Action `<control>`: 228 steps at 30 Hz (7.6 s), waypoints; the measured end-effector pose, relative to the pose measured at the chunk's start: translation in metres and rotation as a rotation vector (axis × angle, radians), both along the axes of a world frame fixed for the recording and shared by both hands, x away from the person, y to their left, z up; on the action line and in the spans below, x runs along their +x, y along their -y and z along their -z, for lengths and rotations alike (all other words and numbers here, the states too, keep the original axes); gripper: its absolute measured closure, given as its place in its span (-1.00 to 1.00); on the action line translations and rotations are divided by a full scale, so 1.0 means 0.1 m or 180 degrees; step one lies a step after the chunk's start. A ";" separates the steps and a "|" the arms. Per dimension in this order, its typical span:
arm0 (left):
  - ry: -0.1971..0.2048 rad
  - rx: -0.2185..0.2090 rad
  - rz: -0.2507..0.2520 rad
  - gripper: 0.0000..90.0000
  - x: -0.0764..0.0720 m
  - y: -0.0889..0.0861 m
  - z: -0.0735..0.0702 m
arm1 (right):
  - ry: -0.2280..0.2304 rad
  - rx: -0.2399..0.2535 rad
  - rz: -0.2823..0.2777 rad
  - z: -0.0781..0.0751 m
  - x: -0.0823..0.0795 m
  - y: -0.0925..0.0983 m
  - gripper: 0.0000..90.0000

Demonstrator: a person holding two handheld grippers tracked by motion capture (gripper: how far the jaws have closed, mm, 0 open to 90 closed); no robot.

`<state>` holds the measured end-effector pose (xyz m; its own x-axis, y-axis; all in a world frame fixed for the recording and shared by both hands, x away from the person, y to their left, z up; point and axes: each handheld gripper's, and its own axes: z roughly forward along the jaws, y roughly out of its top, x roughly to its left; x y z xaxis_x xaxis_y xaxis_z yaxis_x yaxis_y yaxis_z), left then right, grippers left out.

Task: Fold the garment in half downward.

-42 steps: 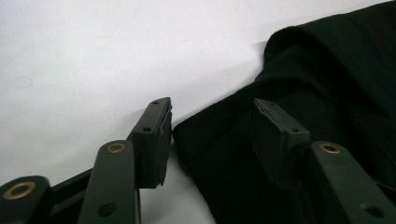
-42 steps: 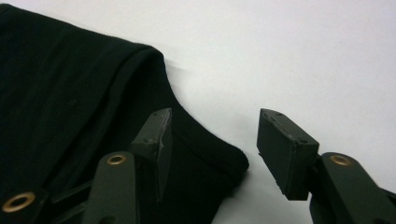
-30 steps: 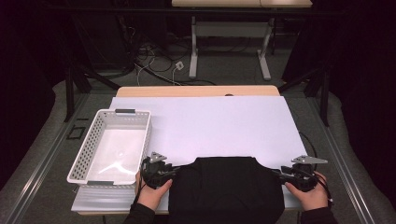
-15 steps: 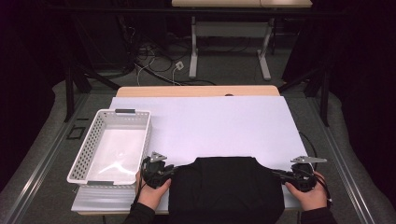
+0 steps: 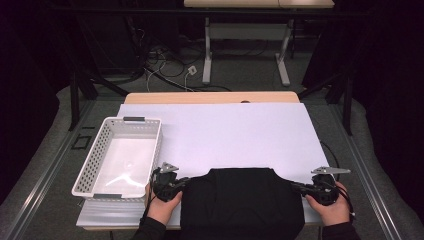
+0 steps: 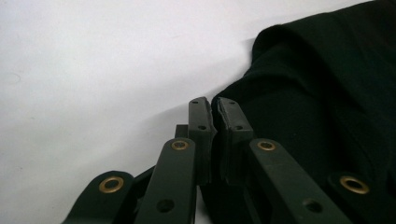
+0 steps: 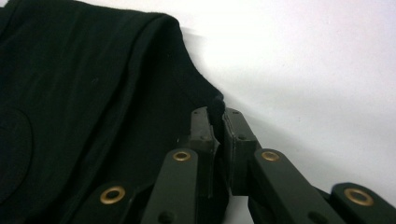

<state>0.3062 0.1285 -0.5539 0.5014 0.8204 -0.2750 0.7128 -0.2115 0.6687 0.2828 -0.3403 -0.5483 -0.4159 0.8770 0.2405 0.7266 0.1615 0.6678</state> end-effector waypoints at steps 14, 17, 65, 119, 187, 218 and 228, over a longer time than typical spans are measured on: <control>0.0145 -0.0141 0.0070 0.89 -0.10 -0.04 -0.18 | 0.0209 0.0119 -0.0053 -0.17 -0.10 -0.03 0.88; 0.0183 -0.0188 0.0110 0.89 -0.14 -0.03 -0.26 | 0.0274 0.0099 -0.0086 -0.22 -0.12 -0.05 0.89; 0.0015 -0.0157 0.0208 0.92 0.91 -0.12 -1.31 | 0.0580 -0.0027 -0.0126 -1.28 0.69 0.09 0.90; 0.0375 -0.0088 -0.0281 0.92 1.86 -0.15 -2.06 | 0.0840 -0.0174 0.0295 -2.01 1.75 -0.11 0.90; -0.0253 0.0092 -0.0387 0.92 1.87 -0.25 -0.89 | 0.0131 -0.0090 0.0375 -0.76 1.77 0.09 0.89; -0.0027 -0.0013 0.0078 0.92 0.77 -0.21 -0.92 | 0.0400 0.0228 0.0034 -0.62 0.74 0.13 0.89; 0.0103 0.0014 0.0138 0.92 0.45 -0.21 -0.87 | 0.0488 0.0348 -0.0006 -0.59 0.40 0.17 0.89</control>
<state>0.3514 0.1498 -0.4673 0.5452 0.7988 -0.2544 0.6808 -0.2448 0.6904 0.3229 -0.3569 -0.4895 -0.4566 0.8483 0.2680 0.6149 0.0833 0.7842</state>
